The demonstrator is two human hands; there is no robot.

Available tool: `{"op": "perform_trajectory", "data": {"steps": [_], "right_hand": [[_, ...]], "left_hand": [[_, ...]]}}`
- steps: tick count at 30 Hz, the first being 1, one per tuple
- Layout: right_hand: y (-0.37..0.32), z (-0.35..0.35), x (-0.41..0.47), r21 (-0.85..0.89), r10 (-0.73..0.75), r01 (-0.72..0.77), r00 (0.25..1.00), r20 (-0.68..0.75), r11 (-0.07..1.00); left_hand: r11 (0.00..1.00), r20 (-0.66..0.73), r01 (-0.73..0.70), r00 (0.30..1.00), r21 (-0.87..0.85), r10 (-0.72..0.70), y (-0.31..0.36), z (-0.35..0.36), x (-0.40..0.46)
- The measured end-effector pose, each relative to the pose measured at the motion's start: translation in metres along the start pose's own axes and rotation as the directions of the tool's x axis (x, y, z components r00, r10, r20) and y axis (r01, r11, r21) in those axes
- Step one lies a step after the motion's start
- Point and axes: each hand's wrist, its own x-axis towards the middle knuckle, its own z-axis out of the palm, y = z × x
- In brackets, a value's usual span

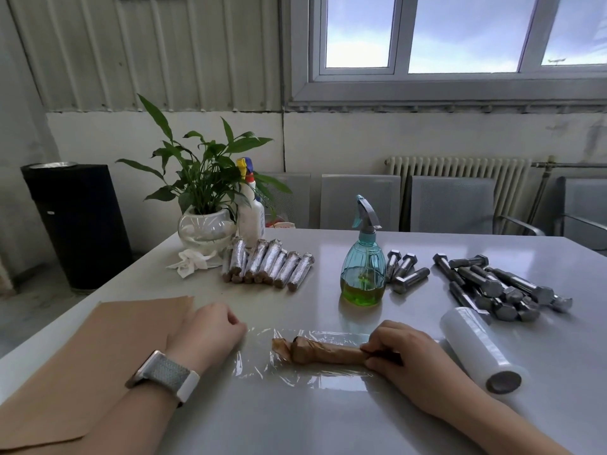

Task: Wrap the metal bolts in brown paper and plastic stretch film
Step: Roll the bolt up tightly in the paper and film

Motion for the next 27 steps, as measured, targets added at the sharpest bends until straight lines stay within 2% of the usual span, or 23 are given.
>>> {"op": "perform_trajectory", "data": {"steps": [4,10,11,13,16,18,22,27], "right_hand": [[0.001,0.000,0.000,0.011,-0.001,0.001,1.000,-0.002,1.000],[0.003,0.001,0.001,0.025,0.005,-0.005,1.000,0.008,1.000],[0.004,0.001,0.001,0.025,0.002,-0.002,1.000,0.011,1.000],[0.004,0.000,0.001,0.026,0.004,-0.004,1.000,0.011,1.000],[0.005,0.000,0.002,0.019,-0.001,0.001,1.000,0.002,1.000],[0.005,0.000,0.003,0.017,-0.007,0.007,1.000,0.005,1.000],[0.006,0.000,0.003,0.020,-0.005,0.005,1.000,0.006,1.000],[0.007,0.001,0.004,0.008,-0.003,0.003,1.000,0.012,1.000]], "left_hand": [[0.995,-0.004,-0.058,0.998,0.087,0.059,0.005,0.012,-0.006],[0.994,-0.038,-0.092,0.995,-0.056,0.090,0.006,0.012,-0.006],[0.990,-0.043,-0.100,0.994,-0.099,0.096,0.007,0.012,-0.006],[0.951,-0.031,-0.094,0.996,-0.293,0.088,0.009,0.012,-0.006],[0.789,0.032,-0.035,0.997,-0.614,0.069,0.011,0.005,-0.006],[0.719,0.053,-0.036,0.994,-0.694,0.101,0.014,-0.001,-0.007],[0.781,0.019,-0.116,0.987,-0.613,0.161,0.034,-0.010,-0.009],[0.860,0.056,-0.219,0.960,-0.462,0.274,0.065,-0.018,-0.007]]}}
